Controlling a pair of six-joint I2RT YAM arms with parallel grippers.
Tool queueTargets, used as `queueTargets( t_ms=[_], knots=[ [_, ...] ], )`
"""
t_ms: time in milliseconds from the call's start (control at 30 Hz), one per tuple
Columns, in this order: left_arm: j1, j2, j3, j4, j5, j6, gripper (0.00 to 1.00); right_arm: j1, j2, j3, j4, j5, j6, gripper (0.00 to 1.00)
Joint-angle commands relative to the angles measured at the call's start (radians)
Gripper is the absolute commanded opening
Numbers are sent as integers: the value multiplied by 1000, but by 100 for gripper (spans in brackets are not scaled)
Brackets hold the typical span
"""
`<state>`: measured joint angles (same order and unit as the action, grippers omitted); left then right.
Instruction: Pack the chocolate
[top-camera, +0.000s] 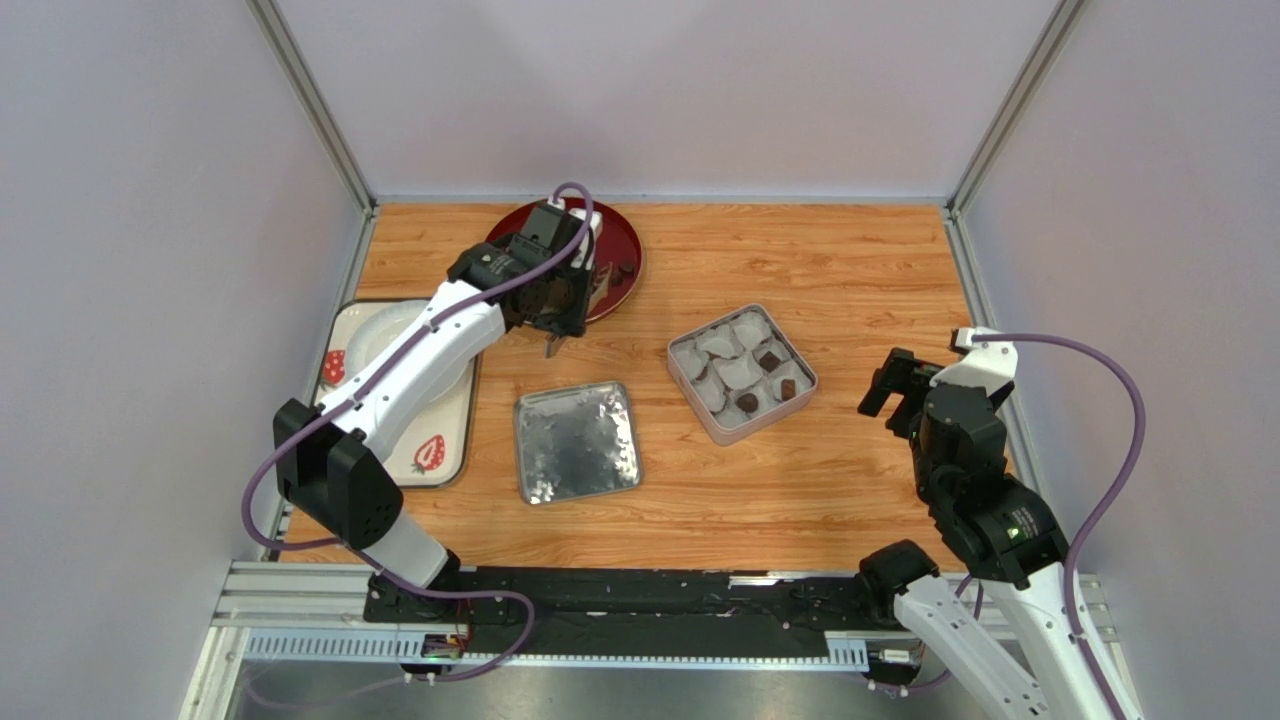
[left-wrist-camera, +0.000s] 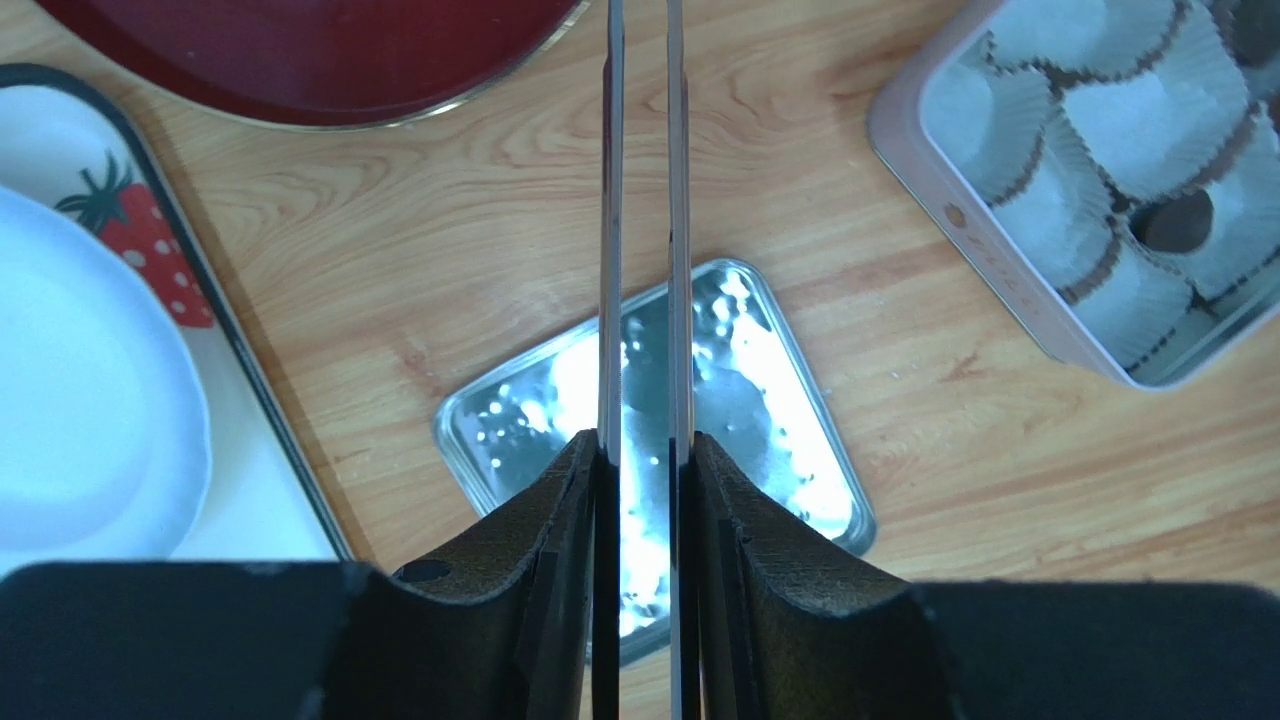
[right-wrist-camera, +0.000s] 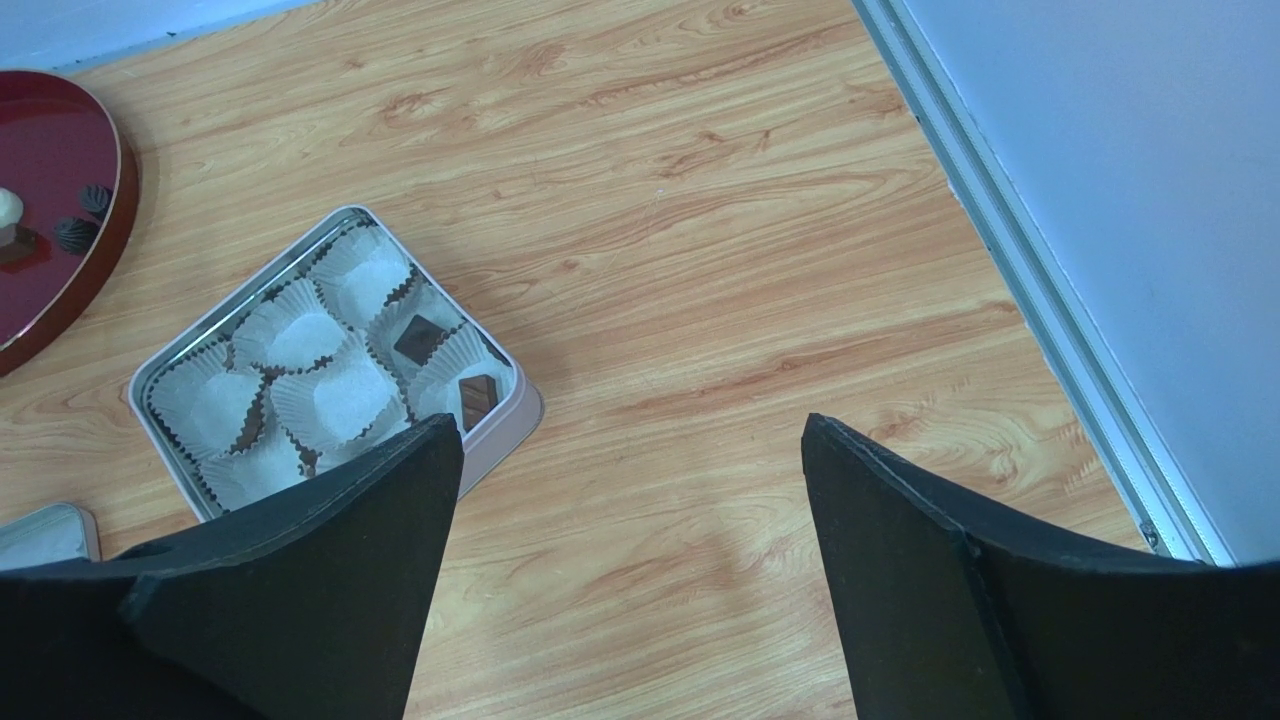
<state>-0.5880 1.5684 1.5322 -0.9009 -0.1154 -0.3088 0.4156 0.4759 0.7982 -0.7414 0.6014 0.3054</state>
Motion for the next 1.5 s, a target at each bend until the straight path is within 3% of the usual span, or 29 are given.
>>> queueTargets(
  t_ms=[0, 333, 533, 1167, 1467],
  knots=[
    [80, 7, 14, 34, -20, -21, 35, -1, -2, -10, 48, 1, -9, 88],
    [237, 125, 78, 68, -49, -41, 38, -1, 0, -11, 47, 3, -12, 88],
    [277, 188, 106, 86, -75, -49, 40, 0, 1, -11, 50, -2, -12, 88],
    [300, 384, 289, 91, -52, -73, 44, 0, 9, -14, 53, -8, -15, 88],
    [300, 420, 281, 85, -41, -99, 45, 0, 6, -14, 56, -9, -19, 88]
  ],
)
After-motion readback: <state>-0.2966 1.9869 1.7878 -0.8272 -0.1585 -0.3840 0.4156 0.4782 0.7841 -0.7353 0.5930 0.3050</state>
